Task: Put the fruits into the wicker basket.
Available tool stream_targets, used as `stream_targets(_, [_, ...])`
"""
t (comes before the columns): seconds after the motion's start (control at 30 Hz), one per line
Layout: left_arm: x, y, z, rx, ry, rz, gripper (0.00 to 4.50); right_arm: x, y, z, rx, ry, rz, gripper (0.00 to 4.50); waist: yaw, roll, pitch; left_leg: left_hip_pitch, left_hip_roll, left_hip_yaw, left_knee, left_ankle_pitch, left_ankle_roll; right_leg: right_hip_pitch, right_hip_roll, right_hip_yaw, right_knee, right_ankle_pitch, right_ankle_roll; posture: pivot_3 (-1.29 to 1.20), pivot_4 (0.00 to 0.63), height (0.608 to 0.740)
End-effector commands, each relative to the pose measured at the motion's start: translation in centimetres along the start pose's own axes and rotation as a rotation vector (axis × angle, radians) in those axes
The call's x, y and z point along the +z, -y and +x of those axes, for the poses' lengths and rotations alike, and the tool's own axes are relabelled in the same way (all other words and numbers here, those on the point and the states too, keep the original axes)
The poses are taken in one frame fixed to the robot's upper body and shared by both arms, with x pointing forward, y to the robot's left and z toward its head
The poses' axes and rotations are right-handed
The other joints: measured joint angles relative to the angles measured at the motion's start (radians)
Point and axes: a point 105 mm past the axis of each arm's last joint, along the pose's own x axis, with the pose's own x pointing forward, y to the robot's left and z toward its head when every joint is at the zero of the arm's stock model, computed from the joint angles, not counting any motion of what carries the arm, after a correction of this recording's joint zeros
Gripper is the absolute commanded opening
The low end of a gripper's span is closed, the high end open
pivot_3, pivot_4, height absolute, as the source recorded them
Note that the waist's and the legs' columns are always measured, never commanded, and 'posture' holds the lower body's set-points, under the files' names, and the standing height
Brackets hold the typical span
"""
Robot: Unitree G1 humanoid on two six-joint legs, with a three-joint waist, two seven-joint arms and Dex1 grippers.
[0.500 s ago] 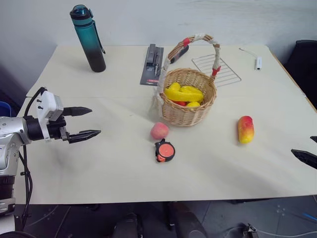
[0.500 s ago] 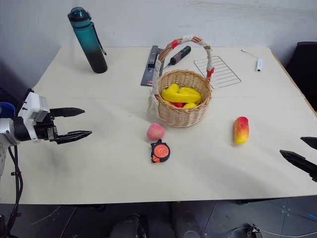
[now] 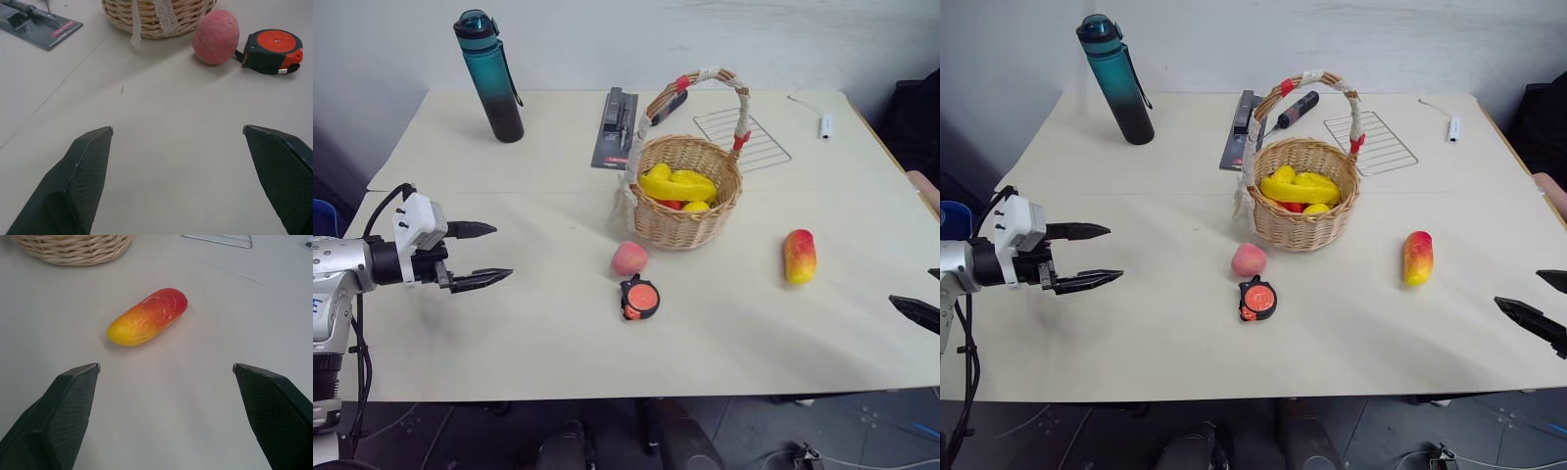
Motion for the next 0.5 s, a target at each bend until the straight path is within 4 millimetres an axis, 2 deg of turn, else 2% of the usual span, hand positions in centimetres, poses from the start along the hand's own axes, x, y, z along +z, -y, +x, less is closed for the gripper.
stream_targets(0.03, [1.0,-0.7,-0.3,0.034,0.016,0.032,4.48,0.6,0.2,-0.3,-0.006,0.008,-0.038,4.50,0.000,0.000,0.000,0.000,0.000,0.000,0.000,0.000,0.000,0.000,0.000,0.000,0.000,0.000,0.000,0.00,0.150,0.740])
stream_targets(0.23, [0.7,-1.1,0.1,0.048,-0.002,0.013,4.48,0.8,0.4,-0.7,0.001,-0.019,-0.077,4.50,0.000,0.000,0.000,0.000,0.000,0.000,0.001,0.000,0.000,0.000,0.000,0.000,0.001,0.000,0.000,0.00,0.150,0.740])
stream_targets(0.3, [1.0,-1.0,0.3,0.031,0.008,0.011,4.48,1.5,0.1,-0.6,0.030,-0.021,-0.101,4.50,-0.001,0.000,0.000,0.000,0.000,0.000,0.001,0.000,0.000,0.000,0.000,0.000,0.001,0.000,0.000,0.00,0.150,0.740])
stream_targets(0.37, [1.8,-0.8,0.6,0.004,0.028,0.015,4.48,2.6,-0.6,0.0,0.083,-0.017,-0.131,4.50,-0.001,0.000,0.000,0.000,0.000,0.000,0.001,0.000,0.000,0.000,0.000,0.000,0.001,0.000,0.000,0.00,0.150,0.740])
stream_targets(0.5, [6.4,0.9,2.0,-0.191,0.168,0.028,4.48,7.7,-4.9,2.9,0.325,0.077,-0.205,4.50,-0.003,0.000,0.000,0.000,0.000,0.000,0.005,0.000,0.000,0.001,0.000,0.000,0.003,0.000,0.000,0.00,0.150,0.740])
